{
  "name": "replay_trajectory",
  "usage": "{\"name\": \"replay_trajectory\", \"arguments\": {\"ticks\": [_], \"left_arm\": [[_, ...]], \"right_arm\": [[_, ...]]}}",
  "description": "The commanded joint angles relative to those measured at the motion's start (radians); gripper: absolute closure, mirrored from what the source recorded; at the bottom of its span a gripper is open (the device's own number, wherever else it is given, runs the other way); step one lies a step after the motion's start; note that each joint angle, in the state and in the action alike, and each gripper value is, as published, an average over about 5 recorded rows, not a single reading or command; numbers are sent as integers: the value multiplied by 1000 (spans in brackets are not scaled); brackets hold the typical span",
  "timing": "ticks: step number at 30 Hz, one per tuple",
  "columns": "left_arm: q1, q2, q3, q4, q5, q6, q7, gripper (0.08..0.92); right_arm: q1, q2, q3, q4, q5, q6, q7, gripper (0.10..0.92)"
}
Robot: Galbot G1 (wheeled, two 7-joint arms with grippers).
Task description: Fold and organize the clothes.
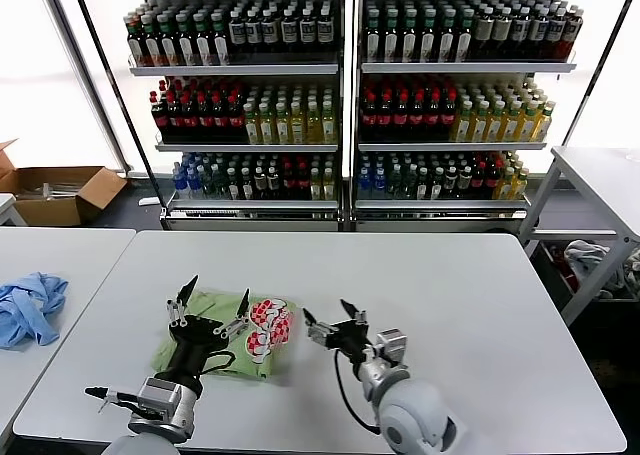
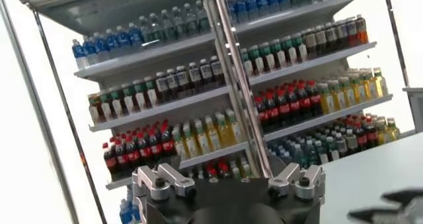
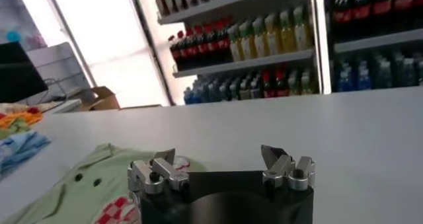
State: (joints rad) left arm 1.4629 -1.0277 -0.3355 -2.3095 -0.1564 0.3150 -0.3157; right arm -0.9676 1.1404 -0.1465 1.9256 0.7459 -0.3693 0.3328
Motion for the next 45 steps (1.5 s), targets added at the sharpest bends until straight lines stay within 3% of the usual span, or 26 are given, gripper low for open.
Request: {"name": "replay_trajectory", "arguments": {"ticks": [1,24,39,45], "left_arm": [[36,-10,-54,-32,-35,7,20,177],[45,-17,-50,-2,-40,3,19,177],[50,-17,-45,2,-40,2,19,177],[55,-15,-48,-1,-41,2,18,177]], "right_arm": [[163,112,-179,-131,42,-101,32,203],[122,138,-144,-229,-33,-83,-6,230],[128,146,-149,-263,-60,-49,-15,643],[118,98,-138,-182,-131,-14,-19,816]]}}
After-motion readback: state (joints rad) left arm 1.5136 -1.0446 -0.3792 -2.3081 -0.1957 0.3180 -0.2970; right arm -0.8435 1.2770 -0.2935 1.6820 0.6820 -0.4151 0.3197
